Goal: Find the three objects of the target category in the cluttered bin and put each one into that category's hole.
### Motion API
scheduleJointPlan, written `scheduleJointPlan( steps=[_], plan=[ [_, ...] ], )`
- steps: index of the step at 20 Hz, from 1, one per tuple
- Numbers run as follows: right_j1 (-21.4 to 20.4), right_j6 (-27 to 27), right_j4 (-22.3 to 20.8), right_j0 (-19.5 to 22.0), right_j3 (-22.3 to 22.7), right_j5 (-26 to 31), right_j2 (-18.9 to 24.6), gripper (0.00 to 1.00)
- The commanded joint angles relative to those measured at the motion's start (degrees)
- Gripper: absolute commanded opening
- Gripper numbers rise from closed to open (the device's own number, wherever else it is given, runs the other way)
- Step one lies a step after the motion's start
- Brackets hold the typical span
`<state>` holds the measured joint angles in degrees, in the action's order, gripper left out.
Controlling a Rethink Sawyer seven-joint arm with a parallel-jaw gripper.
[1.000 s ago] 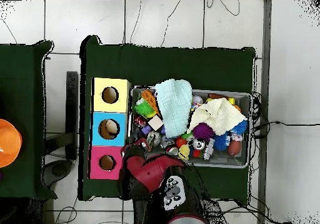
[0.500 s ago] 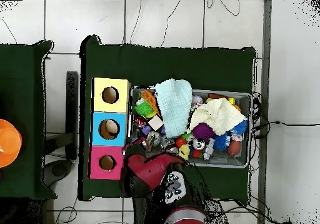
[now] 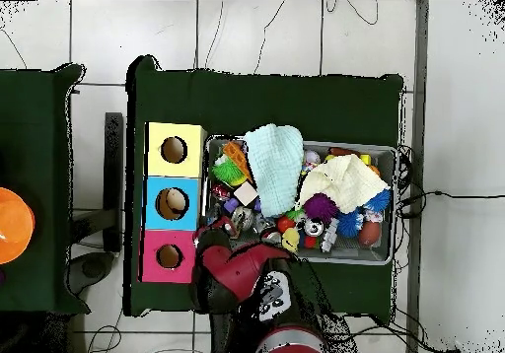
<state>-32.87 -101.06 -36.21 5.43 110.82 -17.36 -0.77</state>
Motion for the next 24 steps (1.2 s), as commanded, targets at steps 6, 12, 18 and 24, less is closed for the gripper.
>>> scheduleJointPlan(
  steps=[6, 12, 18, 24],
  plan=[
    [8.4, -3.5, 1.6, -2.7, -11.4, -3.5, -1.3, 1.00],
    [5.3, -3.4, 2.0, -4.1, -11.3, -1.2, -2.8, 1.00],
    [4.2, -3.8, -1.5, -0.3, -11.2, 1.3, 1.1, 1.00],
    [2.5, -3.4, -2.6, 0.3, -11.1, 3.9, 2.9, 1.00]
  ],
)
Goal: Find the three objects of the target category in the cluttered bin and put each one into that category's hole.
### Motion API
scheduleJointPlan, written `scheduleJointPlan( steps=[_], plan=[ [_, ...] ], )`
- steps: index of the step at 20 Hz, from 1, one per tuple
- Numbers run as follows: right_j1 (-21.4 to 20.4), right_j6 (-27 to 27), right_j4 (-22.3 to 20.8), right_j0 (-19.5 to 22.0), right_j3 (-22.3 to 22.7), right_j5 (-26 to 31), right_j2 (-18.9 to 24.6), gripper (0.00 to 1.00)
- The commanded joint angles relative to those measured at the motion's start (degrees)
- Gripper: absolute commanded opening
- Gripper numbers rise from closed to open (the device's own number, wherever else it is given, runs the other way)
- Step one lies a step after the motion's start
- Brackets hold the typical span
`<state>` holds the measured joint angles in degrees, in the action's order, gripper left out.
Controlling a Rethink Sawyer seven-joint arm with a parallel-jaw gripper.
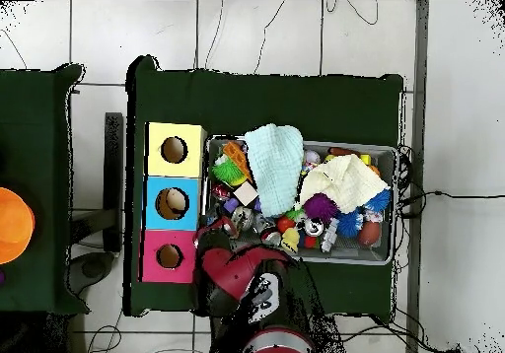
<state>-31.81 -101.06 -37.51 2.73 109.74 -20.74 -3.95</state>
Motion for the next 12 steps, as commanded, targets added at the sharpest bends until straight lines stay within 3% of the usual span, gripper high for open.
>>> scheduleJointPlan(
  steps=[1, 2, 6, 12],
  plan=[
    [-0.3, -2.7, -1.9, 4.2, -9.3, 10.3, 8.0, 1.00],
    [-1.5, -2.0, -2.3, 5.4, -8.8, 13.2, 9.9, 1.00],
    [1.0, -3.6, -2.6, 5.9, -9.0, 9.5, 9.5, 1.00],
    [0.2, -3.0, -3.1, 6.7, -9.1, 11.4, 10.7, 1.00]
  ],
)
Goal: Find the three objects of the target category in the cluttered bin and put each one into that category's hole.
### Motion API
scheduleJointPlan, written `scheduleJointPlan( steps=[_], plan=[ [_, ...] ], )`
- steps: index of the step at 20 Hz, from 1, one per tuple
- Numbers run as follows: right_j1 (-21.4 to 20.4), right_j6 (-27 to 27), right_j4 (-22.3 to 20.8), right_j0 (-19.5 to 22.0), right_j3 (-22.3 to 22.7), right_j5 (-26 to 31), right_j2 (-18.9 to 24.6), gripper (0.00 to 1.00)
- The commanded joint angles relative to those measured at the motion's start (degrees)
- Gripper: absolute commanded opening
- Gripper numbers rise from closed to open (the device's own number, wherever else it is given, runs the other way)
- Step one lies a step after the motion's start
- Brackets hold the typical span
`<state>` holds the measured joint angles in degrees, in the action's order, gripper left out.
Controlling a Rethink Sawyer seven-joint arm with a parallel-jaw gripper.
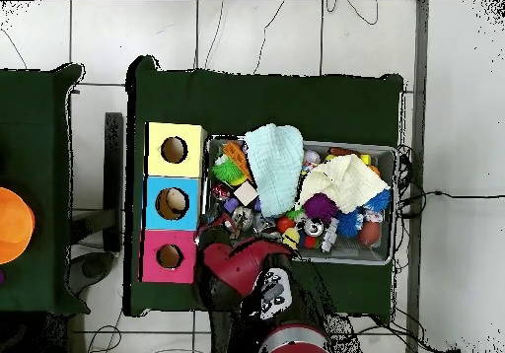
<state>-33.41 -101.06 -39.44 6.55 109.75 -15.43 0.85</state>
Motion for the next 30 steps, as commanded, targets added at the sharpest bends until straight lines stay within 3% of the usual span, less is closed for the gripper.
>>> scheduleJointPlan(
  steps=[1, 4, 17, 22, 23, 26, 30],
  plan=[
    [0.2, -2.0, -1.7, 4.3, -8.5, 9.1, 8.0, 1.00],
    [-2.6, 0.1, -2.2, 7.9, -6.6, 14.2, 12.6, 1.00],
    [-4.6, 5.7, -4.9, 18.7, -4.1, 21.4, 22.8, 1.00],
    [-0.3, 0.9, -7.2, 14.8, -5.2, 15.2, 17.9, 1.00],
    [2.4, -1.8, -6.9, 10.7, -6.5, 10.8, 13.3, 1.00],
    [5.9, -4.6, -4.8, 5.3, -9.1, 6.4, 7.4, 1.00],
    [9.3, -6.1, -1.6, 0.8, -10.9, 2.7, 1.4, 1.00]
  ],
)
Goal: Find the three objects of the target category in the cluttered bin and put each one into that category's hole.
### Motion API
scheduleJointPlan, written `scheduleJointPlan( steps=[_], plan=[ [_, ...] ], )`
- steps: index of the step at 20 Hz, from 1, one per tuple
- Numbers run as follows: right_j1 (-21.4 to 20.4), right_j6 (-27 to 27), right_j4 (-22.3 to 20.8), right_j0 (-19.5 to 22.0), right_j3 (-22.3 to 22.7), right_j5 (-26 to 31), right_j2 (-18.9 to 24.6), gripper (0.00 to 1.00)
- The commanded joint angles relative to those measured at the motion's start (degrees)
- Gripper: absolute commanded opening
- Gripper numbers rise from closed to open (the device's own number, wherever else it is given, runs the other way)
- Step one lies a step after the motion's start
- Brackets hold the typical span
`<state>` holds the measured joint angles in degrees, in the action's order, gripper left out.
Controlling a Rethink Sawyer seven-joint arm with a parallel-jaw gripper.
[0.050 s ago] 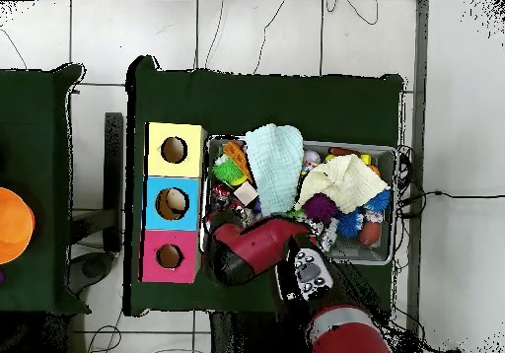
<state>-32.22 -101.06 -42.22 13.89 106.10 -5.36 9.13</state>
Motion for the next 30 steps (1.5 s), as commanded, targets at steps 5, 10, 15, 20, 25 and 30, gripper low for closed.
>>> scheduleJointPlan(
  steps=[5, 10, 15, 20, 25, 30],
  plan=[
    [8.8, -6.7, 2.5, -8.0, -7.0, -7.3, -8.9, 1.00],
    [8.2, -6.6, 3.8, -9.7, -6.7, -7.0, -11.8, 1.00],
    [6.8, -5.6, 3.7, -9.0, -6.0, -3.3, -11.1, 1.00],
    [2.5, -4.6, 4.1, -9.0, -2.1, 3.6, -12.0, 1.00],
    [6.6, -9.0, 8.5, -17.3, -3.4, -0.3, -20.7, 1.00],
    [9.8, -10.0, 11.5, -19.2, -3.6, -2.6, -21.5, 1.00]
  ],
)
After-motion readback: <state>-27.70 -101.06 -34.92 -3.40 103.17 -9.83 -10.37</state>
